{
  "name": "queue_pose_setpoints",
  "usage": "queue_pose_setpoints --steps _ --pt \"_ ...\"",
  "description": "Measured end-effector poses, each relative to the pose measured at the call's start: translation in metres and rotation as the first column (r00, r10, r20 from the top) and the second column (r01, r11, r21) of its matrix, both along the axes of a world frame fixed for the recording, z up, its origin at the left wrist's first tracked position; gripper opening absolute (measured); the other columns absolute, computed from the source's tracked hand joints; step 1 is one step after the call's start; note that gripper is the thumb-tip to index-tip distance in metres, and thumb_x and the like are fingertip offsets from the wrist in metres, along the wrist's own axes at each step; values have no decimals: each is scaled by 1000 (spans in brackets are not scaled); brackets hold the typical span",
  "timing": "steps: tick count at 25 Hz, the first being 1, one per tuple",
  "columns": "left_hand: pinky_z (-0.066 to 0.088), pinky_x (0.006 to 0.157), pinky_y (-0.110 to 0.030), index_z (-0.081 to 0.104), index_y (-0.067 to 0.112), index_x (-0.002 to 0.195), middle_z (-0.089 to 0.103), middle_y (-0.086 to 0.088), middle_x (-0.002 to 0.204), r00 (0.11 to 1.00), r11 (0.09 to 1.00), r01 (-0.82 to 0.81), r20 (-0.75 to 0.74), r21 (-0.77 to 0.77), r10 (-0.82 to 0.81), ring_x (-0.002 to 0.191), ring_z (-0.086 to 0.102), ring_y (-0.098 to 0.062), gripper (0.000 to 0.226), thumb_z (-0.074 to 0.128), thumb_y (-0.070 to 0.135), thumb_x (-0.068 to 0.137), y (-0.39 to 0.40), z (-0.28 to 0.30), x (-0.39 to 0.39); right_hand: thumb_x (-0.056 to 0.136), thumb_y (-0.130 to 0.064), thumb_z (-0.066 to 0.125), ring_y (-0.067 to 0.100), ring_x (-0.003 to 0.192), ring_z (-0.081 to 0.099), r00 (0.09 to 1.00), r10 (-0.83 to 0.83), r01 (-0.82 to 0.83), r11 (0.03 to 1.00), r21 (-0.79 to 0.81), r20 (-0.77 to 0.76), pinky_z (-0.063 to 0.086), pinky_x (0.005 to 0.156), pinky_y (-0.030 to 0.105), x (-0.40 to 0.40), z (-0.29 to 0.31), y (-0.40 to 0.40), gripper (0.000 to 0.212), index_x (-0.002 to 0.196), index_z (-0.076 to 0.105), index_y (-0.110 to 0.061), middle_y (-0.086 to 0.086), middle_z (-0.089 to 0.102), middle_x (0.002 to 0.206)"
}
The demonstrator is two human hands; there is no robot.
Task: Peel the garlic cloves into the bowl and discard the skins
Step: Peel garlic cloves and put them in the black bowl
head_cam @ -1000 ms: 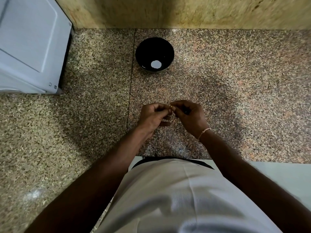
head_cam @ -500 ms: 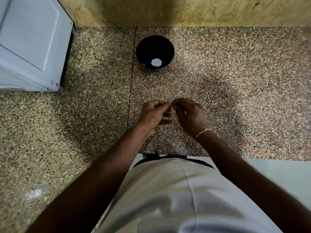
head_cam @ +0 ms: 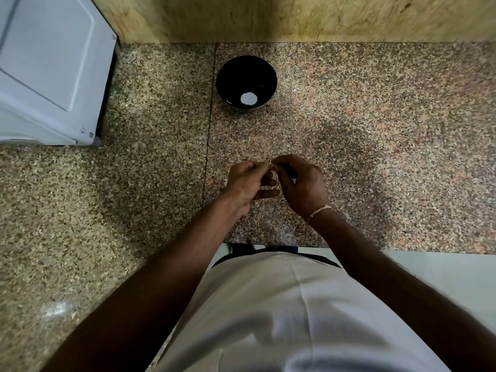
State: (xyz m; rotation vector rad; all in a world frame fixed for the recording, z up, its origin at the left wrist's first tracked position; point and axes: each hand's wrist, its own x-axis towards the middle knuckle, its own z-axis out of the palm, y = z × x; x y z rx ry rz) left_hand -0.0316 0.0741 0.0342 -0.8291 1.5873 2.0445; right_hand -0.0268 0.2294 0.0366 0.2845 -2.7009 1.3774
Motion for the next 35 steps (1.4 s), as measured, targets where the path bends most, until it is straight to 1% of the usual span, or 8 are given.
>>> queue_pose_setpoints --steps 3,5,8,16,18,21,26,35 --pt "62 62 -36 79 15 79 78 -6 80 1000 1000 5 10 30 -5 75 76 -18 21 75 25 97 0 -1 1 98 -15 67 -4 82 70 989 -60 73 993 -95 137 54 69 12 0 -2 -3 13 108 74 -18 -13 73 91" --pt "62 62 -35 81 18 75 78 -7 83 1000 999 12 8 36 -12 77 77 -19 23 76 25 96 0 -1 2 97 -14 68 2 83 73 966 -80 126 976 -176 247 62 72 26 0 -4 -4 13 108 74 -17 -9 76 92" --pt "62 62 -35 77 10 90 79 -11 89 1000 999 -6 15 49 6 82 78 -23 15 76 23 96 -1 -1 1 96 -7 69 11 83 77 934 -59 171 939 -297 351 65 76 36 -2 -4 -5 14 108 74 -13 -3 78 91" --pt "63 62 -35 74 5 95 79 -17 100 999 999 33 -42 -12 -33 91 79 -28 15 73 20 98 -3 -3 0 95 -7 72 14 85 78 901 -3 186 905 -382 433 63 74 27 -5 -1 -4 11 105 76 -10 0 79 91" --pt "62 61 -35 73 6 93 79 -11 91 999 1000 16 -30 2 -16 85 79 -24 14 73 19 98 -3 -5 -2 96 -6 70 16 85 78 890 -22 227 887 -402 454 63 74 27 -6 -2 -4 11 105 75 -10 5 79 91" --pt "62 60 -36 73 9 88 76 -2 77 1000 1000 3 -5 7 -3 75 76 -18 13 74 18 97 -4 -10 -4 97 -7 69 16 82 77 875 -63 284 870 -403 480 64 74 30 -9 -5 -3 10 104 76 -9 7 77 90" --pt "62 59 -37 78 20 69 74 -3 75 1000 999 15 16 32 -15 71 74 -18 28 74 21 97 -6 -18 -8 98 -7 68 25 82 76 868 -102 295 893 -340 486 64 75 34 -17 -11 -4 12 107 76 -7 8 77 90" --pt "62 56 -35 71 7 90 74 -3 73 999 999 18 28 -43 -17 69 74 -17 13 74 18 97 -11 -22 -16 99 -7 67 18 77 76 843 -185 353 898 -261 505 65 75 42 -34 -17 2 10 105 75 -5 7 77 88"
